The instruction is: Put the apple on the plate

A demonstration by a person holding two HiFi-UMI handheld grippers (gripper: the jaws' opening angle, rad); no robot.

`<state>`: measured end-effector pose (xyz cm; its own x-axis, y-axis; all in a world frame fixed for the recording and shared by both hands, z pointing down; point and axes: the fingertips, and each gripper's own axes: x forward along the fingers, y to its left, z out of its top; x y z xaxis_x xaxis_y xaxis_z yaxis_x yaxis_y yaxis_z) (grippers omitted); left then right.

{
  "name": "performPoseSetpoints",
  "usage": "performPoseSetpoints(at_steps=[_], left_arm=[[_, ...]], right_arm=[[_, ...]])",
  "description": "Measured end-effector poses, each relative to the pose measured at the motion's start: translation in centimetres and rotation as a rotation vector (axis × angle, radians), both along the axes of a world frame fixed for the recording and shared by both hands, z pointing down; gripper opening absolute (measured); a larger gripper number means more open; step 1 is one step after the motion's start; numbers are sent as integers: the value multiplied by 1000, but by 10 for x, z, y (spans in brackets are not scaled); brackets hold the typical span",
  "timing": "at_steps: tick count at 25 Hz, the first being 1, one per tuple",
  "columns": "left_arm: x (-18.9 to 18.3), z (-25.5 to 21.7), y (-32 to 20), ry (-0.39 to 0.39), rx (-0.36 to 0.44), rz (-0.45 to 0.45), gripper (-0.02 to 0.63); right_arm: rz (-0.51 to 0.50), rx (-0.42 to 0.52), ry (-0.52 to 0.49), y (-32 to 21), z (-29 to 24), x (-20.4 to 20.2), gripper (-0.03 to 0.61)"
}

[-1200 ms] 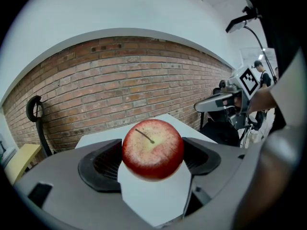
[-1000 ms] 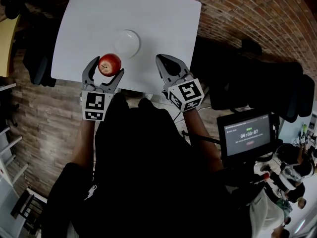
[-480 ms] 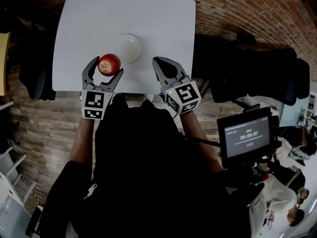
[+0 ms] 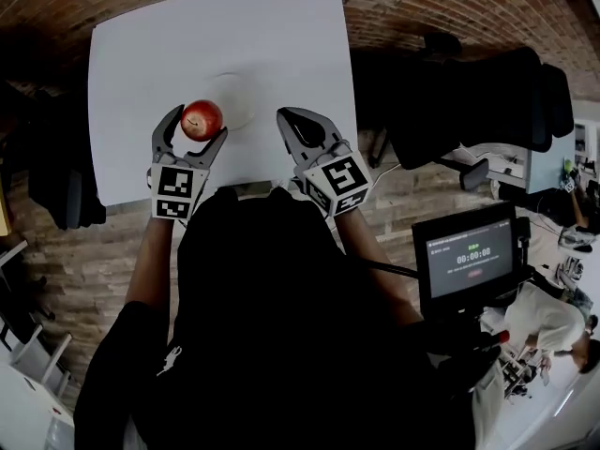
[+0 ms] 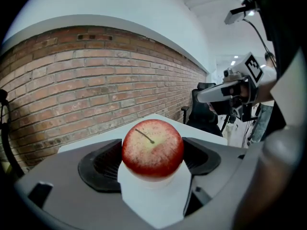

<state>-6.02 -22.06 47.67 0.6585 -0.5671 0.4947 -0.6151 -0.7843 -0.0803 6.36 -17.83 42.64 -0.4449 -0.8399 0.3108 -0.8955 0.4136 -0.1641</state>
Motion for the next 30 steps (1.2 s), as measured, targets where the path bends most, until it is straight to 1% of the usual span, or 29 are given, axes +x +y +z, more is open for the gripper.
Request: performPoseSetpoints(at_steps=[7,11,16,25,30], left_arm=[[19,12,-13,-2,-20,93,396],[23,19,-14,-4,-35,124,396],[30,36,-15,-24,-57,160,396],[41,62,-18,-27,-110,171,396],[41,78,-23,-49,-131,174,396]], right_arm=[[46,1,22,-8,-4,2,3],[65,-7,25,-6,-6,-2,3],[79,-29,34,-5,-1,0,3],[91,-84,35,-3,13,8,3],[100,-106,31,-1,18,10,3]])
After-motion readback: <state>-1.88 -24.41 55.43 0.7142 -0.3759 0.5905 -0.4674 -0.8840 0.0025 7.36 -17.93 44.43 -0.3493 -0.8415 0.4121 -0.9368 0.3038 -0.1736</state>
